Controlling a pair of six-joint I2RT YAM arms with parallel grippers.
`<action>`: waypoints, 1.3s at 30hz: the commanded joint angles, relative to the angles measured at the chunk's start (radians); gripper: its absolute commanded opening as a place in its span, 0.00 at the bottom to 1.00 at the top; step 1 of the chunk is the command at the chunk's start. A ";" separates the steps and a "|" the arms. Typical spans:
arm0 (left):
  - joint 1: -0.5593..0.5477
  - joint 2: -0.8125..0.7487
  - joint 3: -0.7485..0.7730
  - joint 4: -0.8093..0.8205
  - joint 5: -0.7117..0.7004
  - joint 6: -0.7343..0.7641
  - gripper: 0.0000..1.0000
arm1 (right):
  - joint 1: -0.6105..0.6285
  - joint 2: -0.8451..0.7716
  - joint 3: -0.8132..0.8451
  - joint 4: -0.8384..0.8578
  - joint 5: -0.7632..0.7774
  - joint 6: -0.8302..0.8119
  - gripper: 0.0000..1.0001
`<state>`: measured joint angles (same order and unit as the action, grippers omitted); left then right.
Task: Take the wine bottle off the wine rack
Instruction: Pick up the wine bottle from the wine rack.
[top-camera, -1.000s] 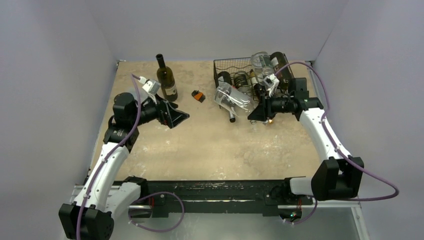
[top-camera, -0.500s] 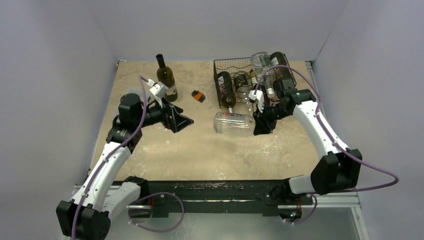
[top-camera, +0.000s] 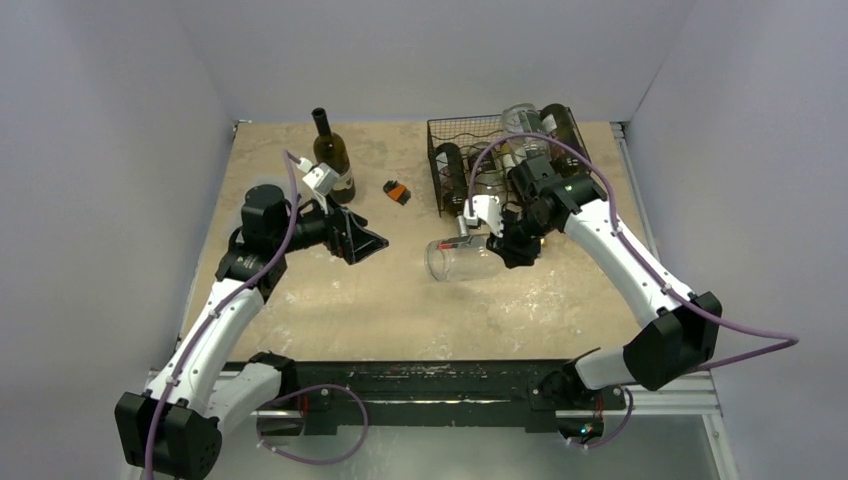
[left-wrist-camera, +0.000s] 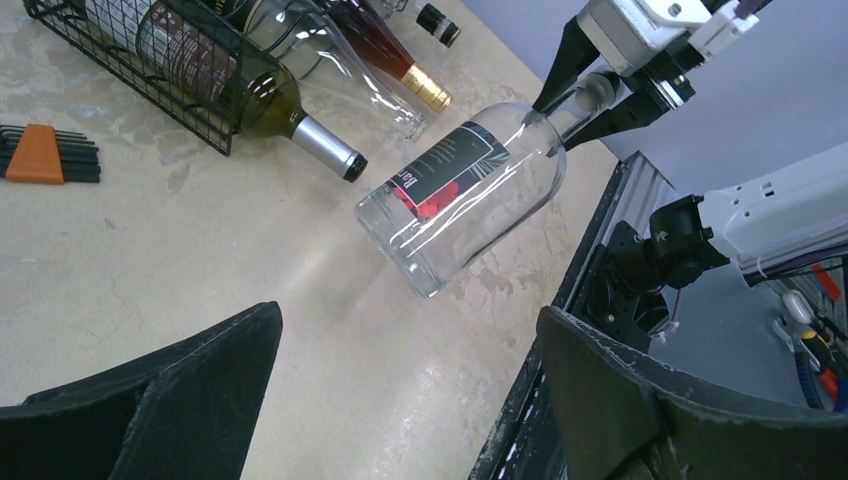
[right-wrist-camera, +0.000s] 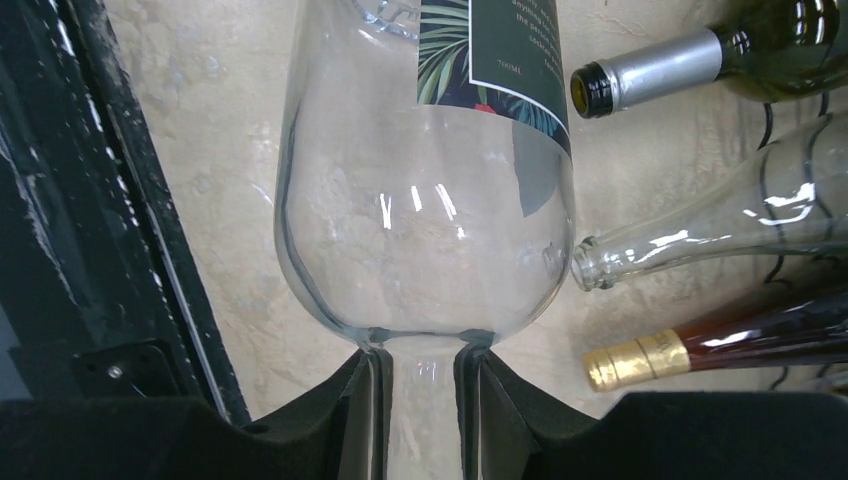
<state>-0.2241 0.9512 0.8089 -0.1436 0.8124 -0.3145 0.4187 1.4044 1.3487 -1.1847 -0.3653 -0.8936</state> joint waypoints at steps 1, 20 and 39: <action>-0.004 0.015 0.019 0.027 0.022 -0.004 1.00 | 0.061 -0.010 0.111 0.011 0.040 -0.088 0.00; -0.004 0.049 0.014 0.052 0.042 -0.031 1.00 | 0.245 -0.107 0.023 0.062 0.348 -0.335 0.00; -0.196 0.103 -0.100 0.202 0.150 0.091 1.00 | 0.500 -0.061 -0.120 0.142 0.662 -0.496 0.00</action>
<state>-0.3614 1.0473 0.7380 -0.0059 0.9474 -0.3256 0.8711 1.3617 1.2350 -1.1477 0.1982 -1.3499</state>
